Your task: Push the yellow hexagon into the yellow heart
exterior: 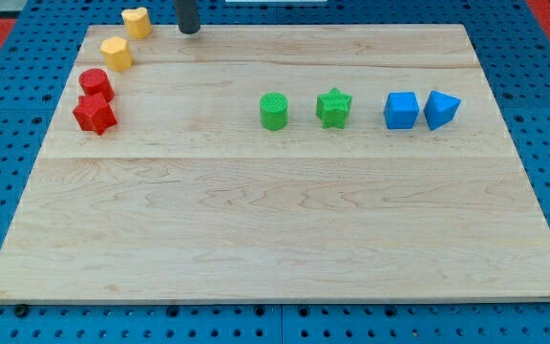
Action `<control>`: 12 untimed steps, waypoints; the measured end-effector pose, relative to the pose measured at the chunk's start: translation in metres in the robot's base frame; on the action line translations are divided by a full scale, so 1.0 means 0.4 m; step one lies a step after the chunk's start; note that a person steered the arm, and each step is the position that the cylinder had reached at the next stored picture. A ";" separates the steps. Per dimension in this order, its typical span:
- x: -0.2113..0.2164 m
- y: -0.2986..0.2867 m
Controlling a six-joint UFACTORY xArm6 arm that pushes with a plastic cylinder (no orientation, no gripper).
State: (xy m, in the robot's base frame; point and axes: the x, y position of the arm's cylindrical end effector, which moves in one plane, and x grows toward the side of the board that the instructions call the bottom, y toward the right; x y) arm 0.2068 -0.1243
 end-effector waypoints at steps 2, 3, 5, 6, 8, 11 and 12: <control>0.198 -0.078; 0.213 -0.174; 0.168 -0.295; 0.160 -0.336; 0.115 -0.360; 0.097 -0.327; 0.097 -0.327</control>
State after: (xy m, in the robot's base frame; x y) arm 0.2458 -0.2551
